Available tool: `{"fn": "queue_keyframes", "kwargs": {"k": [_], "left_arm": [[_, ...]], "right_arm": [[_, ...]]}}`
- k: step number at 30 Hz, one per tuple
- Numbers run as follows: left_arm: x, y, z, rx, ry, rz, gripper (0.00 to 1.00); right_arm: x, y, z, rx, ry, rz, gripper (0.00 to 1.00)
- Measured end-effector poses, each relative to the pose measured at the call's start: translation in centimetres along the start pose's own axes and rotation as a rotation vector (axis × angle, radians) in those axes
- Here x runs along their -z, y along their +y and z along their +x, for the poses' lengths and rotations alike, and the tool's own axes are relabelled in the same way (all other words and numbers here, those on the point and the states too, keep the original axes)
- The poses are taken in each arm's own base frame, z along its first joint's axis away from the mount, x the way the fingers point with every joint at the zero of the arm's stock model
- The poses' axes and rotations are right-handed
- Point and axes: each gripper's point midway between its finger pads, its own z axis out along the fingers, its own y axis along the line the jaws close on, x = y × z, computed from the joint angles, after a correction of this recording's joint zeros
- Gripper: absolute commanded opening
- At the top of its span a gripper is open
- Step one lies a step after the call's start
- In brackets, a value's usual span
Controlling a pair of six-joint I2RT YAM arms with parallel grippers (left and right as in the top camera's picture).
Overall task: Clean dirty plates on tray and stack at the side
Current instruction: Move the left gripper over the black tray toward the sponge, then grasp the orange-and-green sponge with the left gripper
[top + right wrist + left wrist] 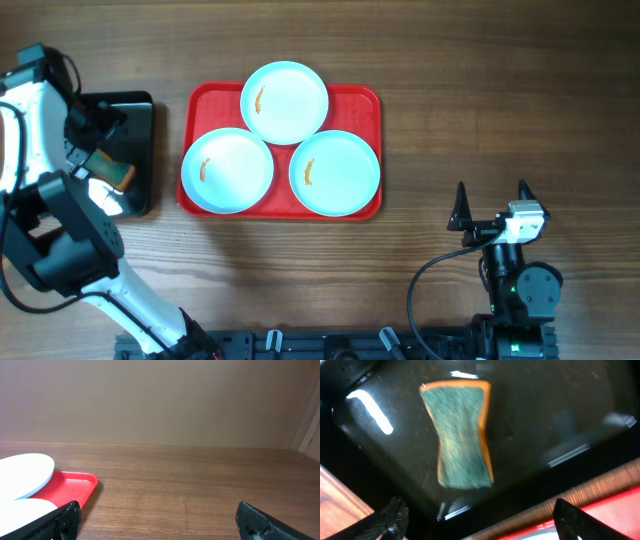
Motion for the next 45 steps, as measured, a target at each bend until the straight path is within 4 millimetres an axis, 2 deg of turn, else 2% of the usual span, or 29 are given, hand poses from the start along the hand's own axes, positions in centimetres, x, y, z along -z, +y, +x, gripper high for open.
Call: {"fn": "queue_keyframes", "kwargs": {"k": [5, 13, 21, 24, 27, 28, 30, 35, 36, 37, 38, 40, 41, 42, 43, 45], "left_arm": [[-1.7, 0.7, -0.8, 0.026, 0.032, 0.009, 0.84], [-5.8, 0.9, 1.1, 0.019, 0.126, -0.006, 0.82], [-7.7, 1.4, 2.1, 0.012, 0.142, -0.015, 0.74], [-8.1, 1.5, 2.3, 0.004, 0.143, -0.014, 0.56], [-8.2, 1.4, 2.1, -0.005, 0.134, -0.007, 0.30], [-8.2, 1.3, 2.1, -0.006, 0.132, -0.005, 0.18], [-8.2, 1.3, 2.0, -0.014, 0.129, -0.004, 0.04], [-8.2, 1.2, 1.8, -0.015, 0.120, 0.001, 0.04], [-8.2, 1.2, 1.8, -0.015, 0.119, 0.001, 0.17], [-8.2, 1.2, 1.7, -0.015, 0.119, 0.001, 0.49], [-8.3, 1.2, 1.7, -0.020, 0.118, 0.000, 0.68], [-8.3, 1.2, 1.6, -0.018, 0.114, -0.001, 0.70], [-8.3, 1.2, 1.5, -0.018, 0.109, 0.000, 0.76], [-8.3, 1.1, 1.4, -0.018, 0.102, 0.002, 0.93], [-8.3, 1.1, 1.2, -0.018, 0.096, 0.003, 1.00], [-8.3, 1.1, 0.9, -0.017, 0.082, 0.001, 1.00]], "right_arm": [[0.0, 0.0, 0.0, 0.000, 0.000, 0.000, 1.00], [0.0, 0.0, 0.0, 0.000, 0.000, 0.000, 1.00], [0.0, 0.0, 0.0, 0.000, 0.000, 0.000, 1.00], [0.0, 0.0, 0.0, 0.000, 0.000, 0.000, 1.00], [0.0, 0.0, 0.0, 0.000, 0.000, 0.000, 1.00], [0.0, 0.0, 0.0, 0.000, 0.000, 0.000, 1.00], [0.0, 0.0, 0.0, 0.000, 0.000, 0.000, 1.00], [0.0, 0.0, 0.0, 0.000, 0.000, 0.000, 1.00], [0.0, 0.0, 0.0, 0.000, 0.000, 0.000, 1.00], [0.0, 0.0, 0.0, 0.000, 0.000, 0.000, 1.00], [0.0, 0.0, 0.0, 0.000, 0.000, 0.000, 1.00], [0.0, 0.0, 0.0, 0.000, 0.000, 0.000, 1.00], [0.0, 0.0, 0.0, 0.000, 0.000, 0.000, 1.00], [0.0, 0.0, 0.0, 0.000, 0.000, 0.000, 1.00], [0.0, 0.0, 0.0, 0.000, 0.000, 0.000, 1.00], [0.0, 0.0, 0.0, 0.000, 0.000, 0.000, 1.00]]}}
